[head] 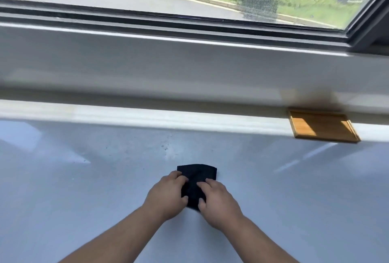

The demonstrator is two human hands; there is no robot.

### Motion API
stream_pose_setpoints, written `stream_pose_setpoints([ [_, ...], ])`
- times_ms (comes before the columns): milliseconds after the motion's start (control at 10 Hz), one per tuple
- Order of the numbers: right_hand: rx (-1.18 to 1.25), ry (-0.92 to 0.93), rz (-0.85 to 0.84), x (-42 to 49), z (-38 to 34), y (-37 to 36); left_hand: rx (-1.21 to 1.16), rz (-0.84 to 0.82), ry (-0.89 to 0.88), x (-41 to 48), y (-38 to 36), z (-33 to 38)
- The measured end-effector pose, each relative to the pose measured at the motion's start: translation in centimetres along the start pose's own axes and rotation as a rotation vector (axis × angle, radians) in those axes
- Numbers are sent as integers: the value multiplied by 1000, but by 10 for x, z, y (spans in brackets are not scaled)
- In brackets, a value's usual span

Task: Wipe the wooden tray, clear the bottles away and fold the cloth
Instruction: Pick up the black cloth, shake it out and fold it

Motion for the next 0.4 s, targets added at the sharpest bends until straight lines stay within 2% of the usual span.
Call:
stream_pose_setpoints([
  [200,-25,3,-42,-1,2,-7,53,-50,-21,-1,-4,4],
  [400,53,-14,-14,2,-1,5,-18,-17,-13,1,1,6],
])
Point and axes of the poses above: each hand's wrist, its own x-axis towards the middle knuckle, its own y-axis out of the back of the hand, z = x × y, the point moved 6 cm from there along x, towards the middle knuckle, and after that the axes turned 5 degrees about -z, right-handed, at the moved point
